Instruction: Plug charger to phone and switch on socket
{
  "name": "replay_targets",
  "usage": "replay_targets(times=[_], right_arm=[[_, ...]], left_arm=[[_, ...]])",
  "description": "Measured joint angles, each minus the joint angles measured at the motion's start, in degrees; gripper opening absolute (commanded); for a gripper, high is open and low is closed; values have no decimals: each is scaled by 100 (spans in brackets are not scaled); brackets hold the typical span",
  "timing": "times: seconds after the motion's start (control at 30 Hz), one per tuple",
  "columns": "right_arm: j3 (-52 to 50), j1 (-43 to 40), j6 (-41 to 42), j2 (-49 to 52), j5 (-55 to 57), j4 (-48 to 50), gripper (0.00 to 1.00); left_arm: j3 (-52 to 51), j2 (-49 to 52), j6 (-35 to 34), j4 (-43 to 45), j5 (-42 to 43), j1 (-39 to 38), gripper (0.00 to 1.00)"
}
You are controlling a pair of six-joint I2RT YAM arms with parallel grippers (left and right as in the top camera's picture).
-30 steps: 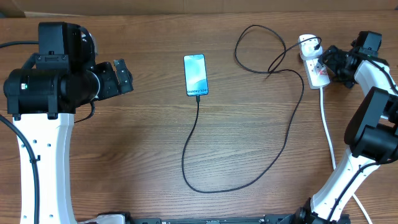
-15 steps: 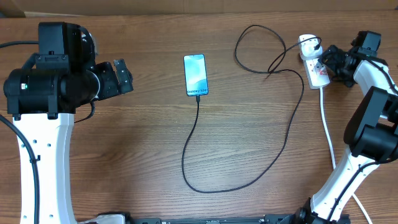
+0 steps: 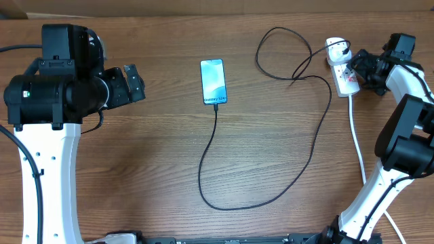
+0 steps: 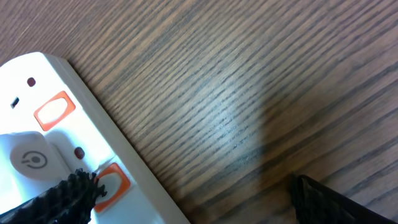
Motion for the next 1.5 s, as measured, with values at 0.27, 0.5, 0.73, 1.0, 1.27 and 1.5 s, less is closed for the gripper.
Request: replay_targets(times=[0.27,0.5,0.73,1.0,1.27,1.5], right_arm=[[15,11,-85,0,-2,-70,100],[83,11,-83,-2,-39,-249,100],[111,48,-120,-125,-144,-629,100],[52,-20,-122,-1414,-79,-1172,100],[55,-286,-122,-3235,-50,-2061,100],[52,-315,55,-4330,-61,-3169,100]], left_arm=[[0,0,0,0,-2,0,100],[0,0,0,0,0,0,100],[0,0,0,-2,0,0,100],[0,0,-2,0,0,0,100],[0,0,-2,-2,0,0,100],[0,0,0,0,0,0,100]])
